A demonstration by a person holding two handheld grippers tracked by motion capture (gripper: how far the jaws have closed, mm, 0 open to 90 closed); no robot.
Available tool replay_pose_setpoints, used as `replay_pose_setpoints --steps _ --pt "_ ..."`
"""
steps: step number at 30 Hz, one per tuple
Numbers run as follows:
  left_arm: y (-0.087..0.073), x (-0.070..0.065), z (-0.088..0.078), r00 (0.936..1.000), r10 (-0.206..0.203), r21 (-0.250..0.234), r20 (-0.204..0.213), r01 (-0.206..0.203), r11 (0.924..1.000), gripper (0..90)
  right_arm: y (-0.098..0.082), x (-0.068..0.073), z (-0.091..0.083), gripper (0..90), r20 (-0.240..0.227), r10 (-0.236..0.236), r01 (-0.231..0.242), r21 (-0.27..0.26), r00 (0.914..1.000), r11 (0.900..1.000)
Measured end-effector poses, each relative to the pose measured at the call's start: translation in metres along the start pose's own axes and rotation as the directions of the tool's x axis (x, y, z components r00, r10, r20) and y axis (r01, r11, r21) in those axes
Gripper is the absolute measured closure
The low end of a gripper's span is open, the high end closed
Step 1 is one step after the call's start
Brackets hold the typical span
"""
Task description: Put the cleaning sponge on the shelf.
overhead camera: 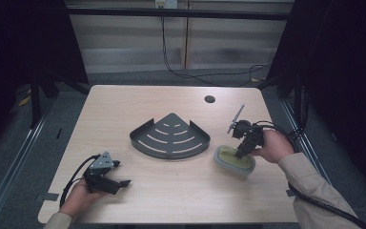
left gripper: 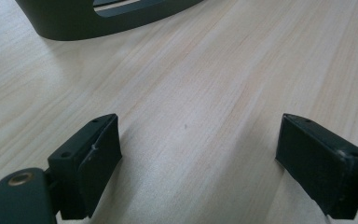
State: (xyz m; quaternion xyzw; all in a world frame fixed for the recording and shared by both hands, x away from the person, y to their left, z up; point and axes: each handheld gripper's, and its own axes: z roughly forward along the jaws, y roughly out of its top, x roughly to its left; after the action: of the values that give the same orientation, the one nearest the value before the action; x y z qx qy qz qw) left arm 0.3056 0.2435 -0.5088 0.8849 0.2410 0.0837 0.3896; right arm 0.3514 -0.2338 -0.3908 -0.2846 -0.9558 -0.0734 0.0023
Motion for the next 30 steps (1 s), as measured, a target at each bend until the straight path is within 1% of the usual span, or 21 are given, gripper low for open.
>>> replay_pose_setpoints --steps 3,7,10,11,13,14,17,20,21,22,24,25,26,27,29,30 --pt "0.0 0.0 0.0 1.0 0.002 0.0 -0.001 -0.002 1.0 13.3 0.003 -0.002 -0.003 71.2 0.006 0.017 -0.017 -0.005 0.9998 1.0" --pt "0.0 0.0 0.0 1.0 0.003 0.002 -0.002 -0.003 1.0 13.2 0.007 -0.004 -0.007 71.2 0.018 0.054 -0.054 -0.013 0.9984 0.998" --pt "0.0 0.0 0.0 1.0 0.002 0.001 0.0 -0.002 1.0 13.2 0.011 -0.005 -0.009 71.2 0.018 0.085 -0.085 -0.014 0.9962 0.996" --pt "0.0 0.0 0.0 1.0 0.002 -0.004 0.002 -0.002 1.0 13.2 0.012 -0.005 -0.01 71.2 0.025 0.096 -0.095 -0.016 0.9951 0.995" --pt "0.0 0.0 0.0 1.0 0.003 0.001 -0.002 -0.003 1.0 13.2 0.014 -0.006 -0.011 71.2 0.021 0.118 -0.117 -0.019 0.9928 0.993" --pt "0.0 0.0 0.0 1.0 0.003 0.001 -0.002 -0.003 1.0 13.2 0.015 -0.007 -0.013 71.2 0.023 0.137 -0.136 -0.015 0.9904 0.991" --pt "0.0 0.0 0.0 1.0 0.003 0.001 -0.002 -0.003 1.0 13.2 0.018 -0.008 -0.015 71.2 0.028 0.169 -0.168 -0.03 0.9853 0.985" --pt "0.0 0.0 0.0 1.0 0.001 -0.004 0.002 -0.001 1.0 13.2 0.021 -0.009 -0.02 71.2 0.041 0.19 -0.189 -0.038 0.9809 0.981" --pt "0.0 0.0 0.0 1.0 0.001 -0.004 0.002 -0.001 1.0 13.3 0.021 -0.009 -0.02 71.2 0.041 0.19 -0.189 -0.038 0.9809 0.981" --pt "0.0 0.0 0.0 1.0 0.002 0.001 -0.001 -0.002 1.0 13.2 0.023 -0.009 -0.022 71.2 0.049 0.202 -0.2 -0.045 0.9781 0.979" --pt "0.0 0.0 0.0 1.0 0.001 0.002 0.0 -0.001 1.0 13.3 0.025 -0.01 -0.024 71.2 0.053 0.199 -0.197 -0.047 0.9784 0.979" --pt "0.0 0.0 0.0 1.0 0.002 0.001 0.0 -0.002 1.0 13.3 0.027 -0.009 -0.025 71.2 0.052 0.217 -0.215 -0.044 0.9747 0.976" --pt "0.0 0.0 0.0 1.0 0.002 0.001 0.0 -0.002 1.0 13.3 0.028 -0.01 -0.025 71.2 0.057 0.216 -0.213 -0.044 0.9748 0.976" --pt "0.0 0.0 0.0 1.0 0.002 0.001 -0.001 -0.002 1.0 13.2 0.029 -0.01 -0.026 71.2 0.055 0.229 -0.226 -0.048 0.972 0.973" --pt "0.0 0.0 0.0 1.0 0.002 0.001 0.0 -0.002 1.0 13.3 0.032 -0.011 -0.027 71.2 0.058 0.23 -0.227 -0.052 0.9715 0.973" --pt "0.0 0.0 0.0 1.0 0.001 -0.002 0.002 -0.001 1.0 13.3 0.033 -0.011 -0.028 71.2 0.059 0.237 -0.234 -0.054 0.9696 0.971"
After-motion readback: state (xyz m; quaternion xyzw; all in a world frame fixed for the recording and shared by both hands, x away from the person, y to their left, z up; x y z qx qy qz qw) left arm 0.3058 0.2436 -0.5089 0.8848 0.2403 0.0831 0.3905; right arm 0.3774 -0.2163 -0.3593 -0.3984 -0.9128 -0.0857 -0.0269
